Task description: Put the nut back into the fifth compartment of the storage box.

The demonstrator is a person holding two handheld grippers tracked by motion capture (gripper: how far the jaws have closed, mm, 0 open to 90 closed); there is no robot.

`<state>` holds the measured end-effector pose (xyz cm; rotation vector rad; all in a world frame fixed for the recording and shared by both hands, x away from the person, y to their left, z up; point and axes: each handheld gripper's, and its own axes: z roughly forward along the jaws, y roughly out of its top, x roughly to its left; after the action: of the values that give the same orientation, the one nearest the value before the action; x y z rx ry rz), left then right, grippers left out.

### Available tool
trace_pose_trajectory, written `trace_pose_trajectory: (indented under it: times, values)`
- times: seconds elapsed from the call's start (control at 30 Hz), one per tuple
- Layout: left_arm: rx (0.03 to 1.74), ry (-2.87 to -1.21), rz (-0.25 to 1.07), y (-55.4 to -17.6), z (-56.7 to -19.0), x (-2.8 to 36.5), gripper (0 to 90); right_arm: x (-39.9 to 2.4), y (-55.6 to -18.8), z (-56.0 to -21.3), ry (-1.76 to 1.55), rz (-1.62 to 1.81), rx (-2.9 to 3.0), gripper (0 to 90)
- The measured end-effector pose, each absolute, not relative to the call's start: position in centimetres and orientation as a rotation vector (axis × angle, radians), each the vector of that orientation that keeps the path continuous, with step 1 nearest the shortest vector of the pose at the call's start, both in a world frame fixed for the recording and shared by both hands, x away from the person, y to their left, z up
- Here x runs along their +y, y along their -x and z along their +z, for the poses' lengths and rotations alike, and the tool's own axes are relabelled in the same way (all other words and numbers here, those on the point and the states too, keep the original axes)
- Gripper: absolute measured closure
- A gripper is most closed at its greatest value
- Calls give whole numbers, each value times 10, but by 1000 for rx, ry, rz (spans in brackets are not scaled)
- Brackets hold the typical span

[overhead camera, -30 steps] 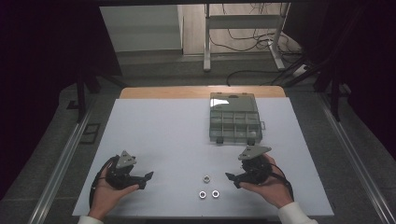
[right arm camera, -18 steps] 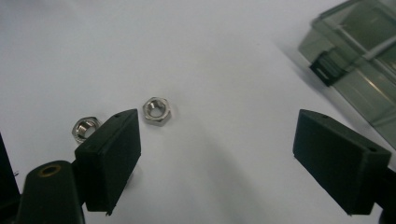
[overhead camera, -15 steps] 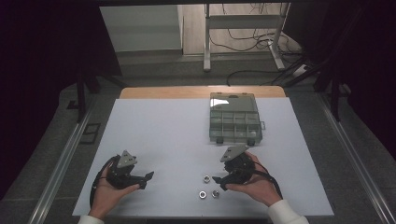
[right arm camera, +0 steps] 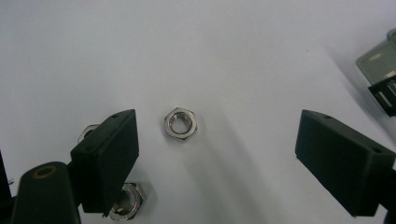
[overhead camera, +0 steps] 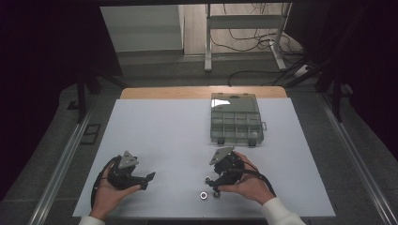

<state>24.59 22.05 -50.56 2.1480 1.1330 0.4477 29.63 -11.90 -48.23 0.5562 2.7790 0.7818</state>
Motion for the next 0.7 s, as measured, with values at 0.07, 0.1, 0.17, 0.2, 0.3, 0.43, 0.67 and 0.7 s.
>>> trace_pose_trajectory:
  times: [0.07, 0.1, 0.17, 0.2, 0.3, 0.43, 0.67, 0.7]
  values:
    - [1131, -2151, 449, -246, -506, 220, 101, -116, -296, -484, -534, 767, 2786, 153]
    - [1131, -2151, 449, -246, -506, 220, 101, -114, -296, -485, -529, 758, 2790, 154]
    - [1129, -2155, 451, -245, -505, 219, 102, -112, -297, -487, -519, 745, 2800, 156]
    - [1125, -2156, 450, -245, -505, 218, 101, -110, -298, -489, -517, 738, 2806, 158]
    - [1122, -2159, 449, -245, -505, 218, 101, -108, -299, -492, -502, 724, 2827, 167]
    - [1118, -2162, 449, -246, -505, 217, 102, -100, -303, -499, -470, 679, 2878, 210]
    - [1112, -2166, 449, -246, -505, 216, 105, -92, -307, -506, -437, 628, 2930, 297]
    - [1112, -2165, 449, -246, -505, 216, 105, -91, -307, -507, -433, 615, 2939, 314]
